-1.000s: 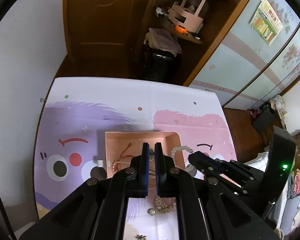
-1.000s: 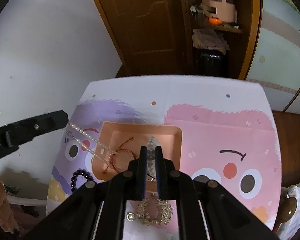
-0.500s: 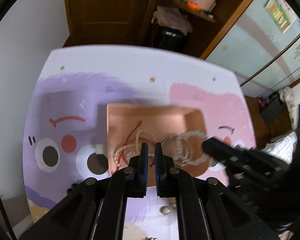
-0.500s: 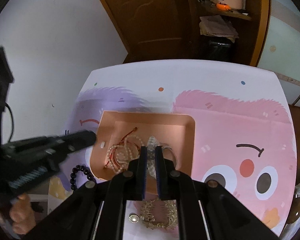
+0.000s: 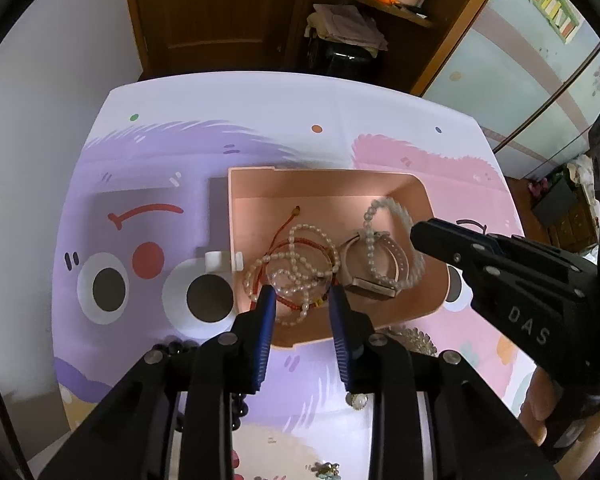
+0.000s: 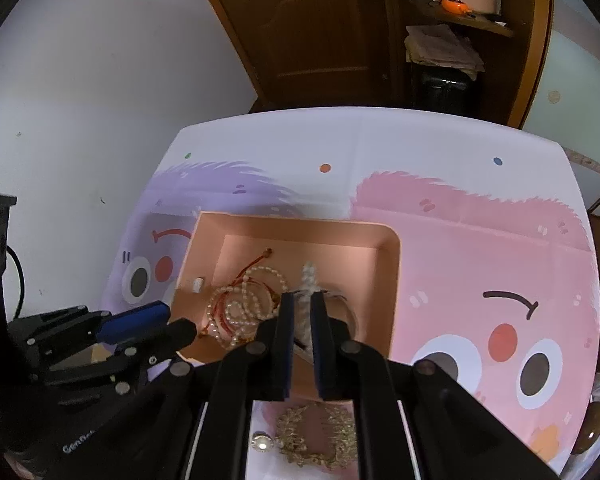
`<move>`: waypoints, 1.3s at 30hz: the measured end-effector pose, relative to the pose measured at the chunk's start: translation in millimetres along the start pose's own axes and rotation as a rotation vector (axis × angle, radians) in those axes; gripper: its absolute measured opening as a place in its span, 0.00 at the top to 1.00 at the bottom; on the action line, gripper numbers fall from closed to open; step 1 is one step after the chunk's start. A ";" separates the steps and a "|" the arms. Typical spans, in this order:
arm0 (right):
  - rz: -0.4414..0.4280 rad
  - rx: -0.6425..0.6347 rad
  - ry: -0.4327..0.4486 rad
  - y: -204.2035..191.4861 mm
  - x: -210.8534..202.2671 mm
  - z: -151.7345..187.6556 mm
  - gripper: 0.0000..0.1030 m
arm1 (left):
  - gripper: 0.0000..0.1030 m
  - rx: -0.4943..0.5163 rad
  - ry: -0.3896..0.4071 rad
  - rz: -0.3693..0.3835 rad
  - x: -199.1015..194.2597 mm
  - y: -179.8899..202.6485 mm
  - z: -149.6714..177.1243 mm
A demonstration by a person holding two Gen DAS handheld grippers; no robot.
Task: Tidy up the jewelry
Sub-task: 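Open the left tool over the box dropping the necklace while the right tool releases the bracelet, then move the right tool to the gold leaf earrings while the left tool approaches the pearl stud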
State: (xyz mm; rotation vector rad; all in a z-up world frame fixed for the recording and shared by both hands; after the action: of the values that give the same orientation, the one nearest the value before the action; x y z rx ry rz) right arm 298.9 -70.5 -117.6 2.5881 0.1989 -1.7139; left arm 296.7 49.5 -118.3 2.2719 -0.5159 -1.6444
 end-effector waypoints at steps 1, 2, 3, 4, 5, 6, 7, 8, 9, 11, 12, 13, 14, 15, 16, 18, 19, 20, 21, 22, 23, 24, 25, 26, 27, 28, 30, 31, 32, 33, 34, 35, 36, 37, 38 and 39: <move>0.002 0.001 0.005 -0.5 -1.2 -0.8 0.91 | 0.73 -0.002 0.002 0.001 -1.5 0.1 0.0; 0.006 0.001 0.010 -1.0 -2.5 -1.7 0.91 | 0.73 -0.004 0.005 0.002 -3.1 0.0 0.4; 0.007 0.001 0.013 -1.5 -3.5 -2.5 0.91 | 0.73 -0.007 0.006 0.003 -4.9 -0.8 1.0; 0.008 0.004 0.015 -1.7 -4.3 -3.2 0.91 | 0.73 -0.008 0.008 0.003 -6.1 -0.6 1.5; 0.012 0.009 0.019 -1.1 -5.5 -4.1 0.91 | 0.73 -0.010 0.010 0.005 -7.7 -0.9 2.1; 0.013 0.013 0.022 -0.2 -6.4 -4.9 0.91 | 0.73 -0.008 0.013 0.004 -9.4 -0.8 3.0; 0.014 0.017 0.027 0.6 -8.2 -5.6 0.91 | 0.73 -0.004 0.014 0.003 -10.4 -0.1 3.9; 0.011 0.019 0.031 1.4 -9.9 -5.8 0.91 | 0.73 0.001 0.017 0.000 -11.8 0.2 4.6; 0.010 0.021 0.034 1.9 -12.0 -5.7 0.91 | 0.73 0.005 0.019 -0.004 -13.3 0.4 5.4; 0.009 0.018 0.043 2.5 -17.1 -5.2 0.91 | 0.73 0.010 0.023 -0.007 -16.4 1.2 7.1; 0.009 0.018 0.047 2.9 -19.5 -4.7 0.91 | 0.73 0.010 0.024 -0.007 -17.3 1.6 7.7; 0.008 0.018 0.051 3.7 -22.6 -3.4 0.91 | 0.73 0.011 0.026 -0.006 -18.5 1.9 8.7; 0.006 0.019 0.055 4.5 -25.1 -2.1 0.91 | 0.73 0.013 0.029 -0.005 -20.0 2.5 9.9; 0.006 0.020 0.060 5.6 -27.9 -0.3 0.91 | 0.72 0.016 0.033 -0.006 -21.7 3.5 11.3; 0.008 0.020 0.063 6.6 -30.3 1.7 0.91 | 0.72 0.022 0.037 -0.009 -23.5 3.9 12.6; 0.017 0.026 0.066 10.3 -34.7 8.6 0.91 | 0.67 0.033 0.044 -0.019 -27.3 5.6 16.3; 0.017 0.028 0.066 11.0 -36.0 11.4 0.91 | 0.61 0.037 0.047 -0.022 -28.9 6.2 18.1; 0.017 0.030 0.062 12.5 -37.6 16.6 0.91 | 0.57 0.041 0.052 -0.025 -31.0 7.1 20.3; 0.018 0.031 0.055 13.7 -38.8 21.6 0.91 | 0.57 0.046 0.056 -0.028 -33.0 7.9 22.3; 0.018 0.032 0.051 14.1 -40.4 26.1 0.91 | 0.57 0.048 0.058 -0.030 -34.7 8.1 24.0; 0.019 0.032 0.049 14.7 -42.1 30.1 0.91 | 0.56 0.050 0.058 -0.030 -36.3 8.4 26.4; 0.023 0.029 0.045 15.3 -44.2 36.4 0.91 | 0.56 0.051 0.058 -0.026 -37.9 9.4 29.1; 0.027 0.026 0.041 15.6 -45.9 40.9 0.91 | 0.56 0.051 0.059 -0.025 -39.4 10.1 31.3; 0.029 0.024 0.039 16.0 -47.7 44.6 0.91 | 0.56 0.053 0.060 -0.024 -41.0 10.8 33.7; 0.029 0.023 0.035 15.9 -50.2 50.7 0.91 | 0.56 0.057 0.061 -0.026 -42.8 11.6 36.1; 0.028 0.021 0.031 15.7 -51.9 54.8 0.91 | 0.56 0.059 0.063 -0.028 -43.9 12.6 38.0; 0.029 0.016 0.024 15.2 -54.8 63.2 0.91 | 0.53 0.066 0.067 -0.036 -46.7 13.7 41.8; 0.030 0.014 0.023 14.0 -56.1 67.0 0.91 | 0.49 0.069 0.069 -0.037 -48.6 14.3 44.1; 0.031 0.010 0.019 13.2 -57.6 71.8 0.91 | 0.46 0.072 0.075 -0.039 -51.1 14.7 46.7; 0.032 0.008 0.017 12.6 -58.7 74.5 0.91 | 0.45 0.073 0.078 -0.040 -52.3 14.7 48.2; 0.031 0.007 0.013 11.9 -59.9 78.7 0.91 | 0.44 0.074 0.081 -0.042 -54.7 15.1 51.5; 0.028 0.005 0.011 11.0 -60.8 82.4 0.90 | 0.44 0.074 0.082 -0.041 -55.9 14.9 53.6; 0.028 0.003 0.007 10.9 -61.2 85.6 0.88 | 0.43 0.074 0.085 -0.041 -57.5 14.5 56.7; 0.028 0.005 0.005 10.4 -61.7 89.3 0.80 | 0.43 0.074 0.086 -0.043 -58.0 14.4 58.5; 0.025 0.008 0.005 10.9 -62.2 92.6 0.70 | 0.42 0.073 0.088 -0.045 -59.0 13.7 60.7; 0.023 0.011 0.008 11.9 -63.0 95.6 0.68 | 0.41 0.071 0.090 -0.049 -60.1 12.0 63.8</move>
State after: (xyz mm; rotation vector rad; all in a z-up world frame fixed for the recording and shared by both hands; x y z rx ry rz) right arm 188.7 -97.1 -97.8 2.5947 0.1601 -1.7032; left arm 217.4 64.2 -81.7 2.4150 -0.5087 -1.5607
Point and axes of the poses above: each gripper's, at about its wrist camera, not at the fingertips, and x roughly the way its jaws point, y to its right, z to its underside, the point moved 9 cm from there along x, roughly the way its jaws point, and after that the axes turned 15 degrees about z, right-handed, at the moved point
